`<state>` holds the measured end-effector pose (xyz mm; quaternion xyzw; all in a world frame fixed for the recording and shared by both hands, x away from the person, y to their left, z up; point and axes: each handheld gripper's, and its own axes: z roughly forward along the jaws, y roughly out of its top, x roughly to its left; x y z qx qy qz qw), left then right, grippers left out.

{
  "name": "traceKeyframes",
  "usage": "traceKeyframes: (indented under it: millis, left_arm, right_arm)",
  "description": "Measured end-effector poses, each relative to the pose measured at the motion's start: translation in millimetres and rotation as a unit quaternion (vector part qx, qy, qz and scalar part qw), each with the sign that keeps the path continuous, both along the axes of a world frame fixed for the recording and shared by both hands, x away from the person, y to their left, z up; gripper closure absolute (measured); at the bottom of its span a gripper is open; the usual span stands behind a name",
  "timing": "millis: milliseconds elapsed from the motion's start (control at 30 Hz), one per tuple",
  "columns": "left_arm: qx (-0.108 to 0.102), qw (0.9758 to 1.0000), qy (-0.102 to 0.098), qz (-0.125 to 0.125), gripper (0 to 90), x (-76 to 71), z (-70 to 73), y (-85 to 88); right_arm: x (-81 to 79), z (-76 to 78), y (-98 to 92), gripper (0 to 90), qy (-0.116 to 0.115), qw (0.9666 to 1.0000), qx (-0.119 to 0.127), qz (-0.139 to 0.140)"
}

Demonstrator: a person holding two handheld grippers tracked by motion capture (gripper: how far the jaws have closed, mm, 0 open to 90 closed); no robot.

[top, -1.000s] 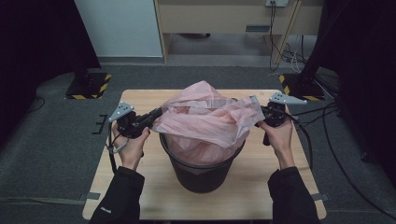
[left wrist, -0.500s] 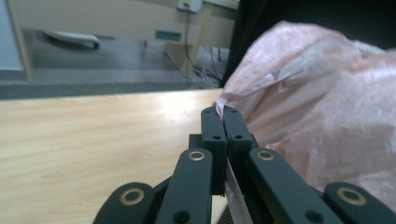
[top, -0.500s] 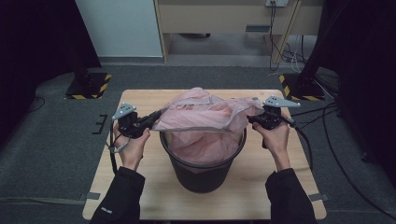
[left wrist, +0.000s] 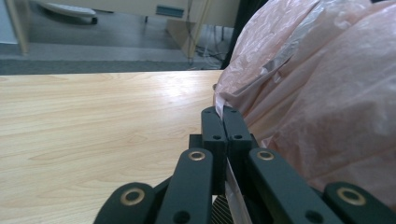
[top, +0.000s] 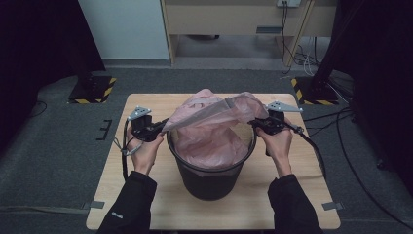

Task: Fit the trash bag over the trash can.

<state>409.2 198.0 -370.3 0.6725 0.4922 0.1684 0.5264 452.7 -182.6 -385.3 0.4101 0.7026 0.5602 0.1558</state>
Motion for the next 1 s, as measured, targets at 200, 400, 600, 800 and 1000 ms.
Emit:
traceKeyframes:
  millis: [200,400,600,800,1000]
  left_arm:
    - [-0.036,0.9979,-0.054,0.001,89.4,2.7,1.0,-3.8]
    - [-0.044,0.9982,-0.040,0.006,89.6,6.2,-3.4,-3.1]
    - [-0.030,0.9990,0.032,0.003,89.8,5.7,-11.2,0.3]
    - [-0.030,0.9987,0.036,0.020,89.9,-2.3,-10.8,19.2]
    - [-0.073,0.9968,0.032,-0.011,89.2,-12.1,-14.9,33.4]
  right_arm:
    - [0.8,6.2,8.2,90.0,-0.022,0.9994,0.022,-0.014]
    - [3.2,7.9,8.5,90.0,-0.026,0.9981,0.041,-0.039]
    - [2.7,-1.5,13.1,90.0,0.000,0.9992,-0.008,-0.039]
    - [-3.8,0.9,6.1,90.0,-0.002,0.9984,-0.040,-0.040]
    - [-14.8,2.7,-8.8,90.0,0.002,0.9992,-0.032,-0.026]
